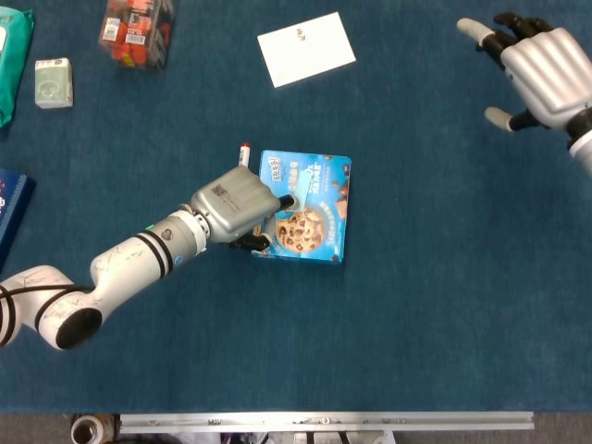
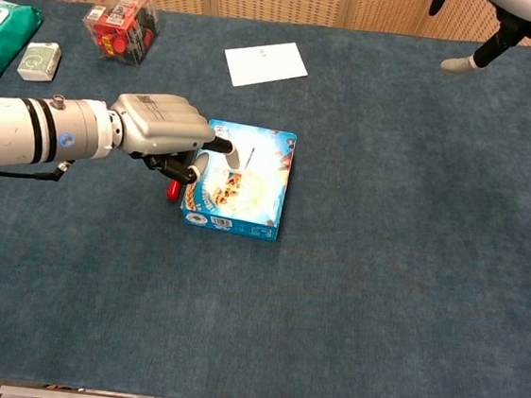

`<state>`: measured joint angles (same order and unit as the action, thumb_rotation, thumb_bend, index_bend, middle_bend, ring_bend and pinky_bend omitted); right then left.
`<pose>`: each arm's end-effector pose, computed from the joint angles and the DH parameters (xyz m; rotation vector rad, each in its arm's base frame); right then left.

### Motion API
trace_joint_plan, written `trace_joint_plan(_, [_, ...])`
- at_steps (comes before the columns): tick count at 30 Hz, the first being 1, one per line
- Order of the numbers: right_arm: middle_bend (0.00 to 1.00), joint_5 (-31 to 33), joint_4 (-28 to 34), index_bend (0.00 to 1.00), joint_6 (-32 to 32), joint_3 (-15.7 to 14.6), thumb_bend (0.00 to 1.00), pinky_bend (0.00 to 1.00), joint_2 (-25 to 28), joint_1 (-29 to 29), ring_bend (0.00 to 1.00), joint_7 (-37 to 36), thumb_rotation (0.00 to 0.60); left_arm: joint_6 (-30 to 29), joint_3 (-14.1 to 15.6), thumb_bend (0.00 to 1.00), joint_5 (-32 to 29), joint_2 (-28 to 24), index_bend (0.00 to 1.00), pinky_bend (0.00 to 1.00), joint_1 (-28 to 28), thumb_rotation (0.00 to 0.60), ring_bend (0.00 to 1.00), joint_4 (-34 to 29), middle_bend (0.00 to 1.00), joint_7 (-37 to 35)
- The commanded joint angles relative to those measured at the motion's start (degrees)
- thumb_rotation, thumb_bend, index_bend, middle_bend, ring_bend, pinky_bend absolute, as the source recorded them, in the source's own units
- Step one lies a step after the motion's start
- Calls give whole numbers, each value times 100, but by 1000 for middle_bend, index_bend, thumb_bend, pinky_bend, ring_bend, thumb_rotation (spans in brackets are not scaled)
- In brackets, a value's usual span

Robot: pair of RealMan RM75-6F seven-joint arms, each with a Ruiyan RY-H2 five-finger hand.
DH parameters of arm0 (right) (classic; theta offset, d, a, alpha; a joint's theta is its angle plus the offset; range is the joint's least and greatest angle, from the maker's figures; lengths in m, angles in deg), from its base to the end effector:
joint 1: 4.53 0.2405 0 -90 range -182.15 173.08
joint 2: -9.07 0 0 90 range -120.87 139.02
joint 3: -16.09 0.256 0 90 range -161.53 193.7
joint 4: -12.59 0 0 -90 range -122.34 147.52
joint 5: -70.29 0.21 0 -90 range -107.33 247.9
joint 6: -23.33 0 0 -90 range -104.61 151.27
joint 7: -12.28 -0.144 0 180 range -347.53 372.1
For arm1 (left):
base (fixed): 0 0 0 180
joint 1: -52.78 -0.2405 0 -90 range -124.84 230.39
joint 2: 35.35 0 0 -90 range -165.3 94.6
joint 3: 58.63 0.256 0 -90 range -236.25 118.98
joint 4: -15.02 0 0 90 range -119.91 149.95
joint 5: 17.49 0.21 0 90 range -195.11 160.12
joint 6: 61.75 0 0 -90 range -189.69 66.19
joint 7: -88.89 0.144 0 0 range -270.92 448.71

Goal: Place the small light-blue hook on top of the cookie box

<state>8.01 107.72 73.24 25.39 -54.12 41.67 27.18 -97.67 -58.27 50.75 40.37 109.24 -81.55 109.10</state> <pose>-0.1572 -0.3744 0.1112 1.8692 -0.7972 0.8132 -0.1148 0.3115 -0.0163 -2.4630 -0.7242 -0.6066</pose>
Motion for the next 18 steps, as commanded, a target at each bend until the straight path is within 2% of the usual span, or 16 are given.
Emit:
trace_joint_plan(1, [315, -4, 2, 118, 8, 6, 194, 219, -4, -7, 129, -2, 600, -12, 28, 803, -3, 17, 194, 1000, -1, 100, 1000, -4, 1000, 29])
trace_joint_plan(18, [315, 72, -12, 118, 16, 44, 193, 219, -2, -37, 129, 59, 600, -117, 122, 803, 12, 62, 194, 1000, -40, 98, 1000, -10, 1000, 22])
